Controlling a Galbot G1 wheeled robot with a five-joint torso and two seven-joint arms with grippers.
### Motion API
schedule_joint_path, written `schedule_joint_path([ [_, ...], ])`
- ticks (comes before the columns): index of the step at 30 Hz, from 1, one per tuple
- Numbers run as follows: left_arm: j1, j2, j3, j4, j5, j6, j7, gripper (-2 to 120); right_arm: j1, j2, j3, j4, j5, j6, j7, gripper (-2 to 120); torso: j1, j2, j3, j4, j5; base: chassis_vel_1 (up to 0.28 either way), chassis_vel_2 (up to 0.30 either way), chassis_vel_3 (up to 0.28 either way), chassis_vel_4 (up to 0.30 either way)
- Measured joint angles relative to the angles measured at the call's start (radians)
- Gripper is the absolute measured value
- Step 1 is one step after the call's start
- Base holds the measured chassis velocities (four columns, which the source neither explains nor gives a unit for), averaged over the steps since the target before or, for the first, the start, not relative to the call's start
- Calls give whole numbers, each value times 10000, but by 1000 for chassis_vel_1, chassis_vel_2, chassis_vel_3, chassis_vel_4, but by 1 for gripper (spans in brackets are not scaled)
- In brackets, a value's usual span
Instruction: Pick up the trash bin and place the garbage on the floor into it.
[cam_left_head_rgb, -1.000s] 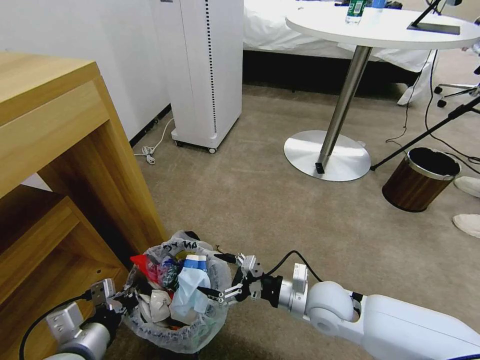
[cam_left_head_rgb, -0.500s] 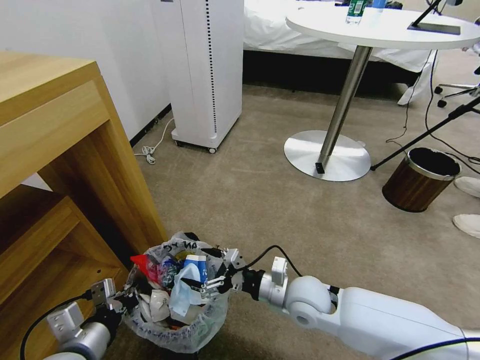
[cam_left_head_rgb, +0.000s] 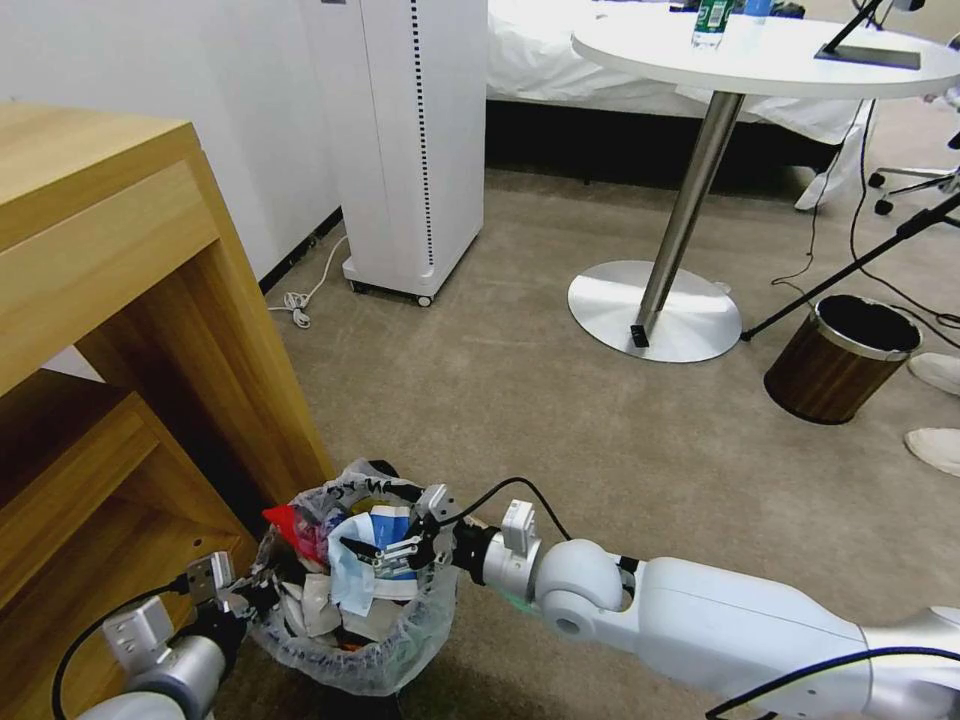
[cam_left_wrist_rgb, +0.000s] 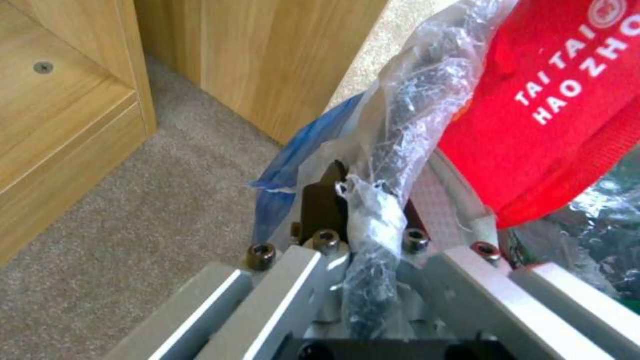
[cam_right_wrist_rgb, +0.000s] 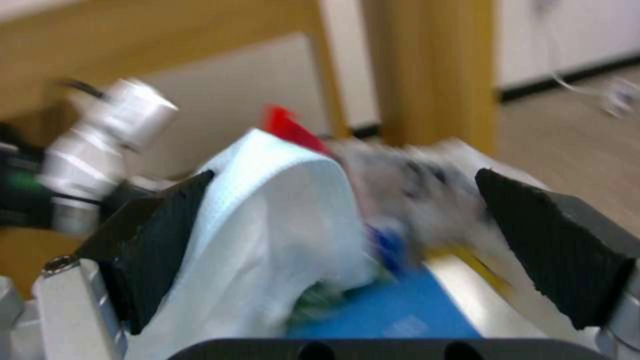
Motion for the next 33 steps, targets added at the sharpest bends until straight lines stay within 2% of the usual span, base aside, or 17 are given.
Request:
schedule_joint_path([
  [6,-24,0,0,9,-2,0,0,1,13,-14,15,26,8,103,-215,100,1,0,1,0,0,0,0,0,0],
  [9,-92,1,0,21,-22,1,-1,1,49,-61,45,109,81,326,-671,100,0,1,0,-1,0,0,0,0,0],
  [22,-71,5,-2,92,-24,6,-10,1,-86,-196,308,195,80,537,-1031,100,0,0,0,0,1,0,0,0,0],
  [33,-48,-21,72,86,26,-18,-5,1,-714,-1026,325,520,142,191,-602,100,0,1,0,-1,2,0,0,0,0],
])
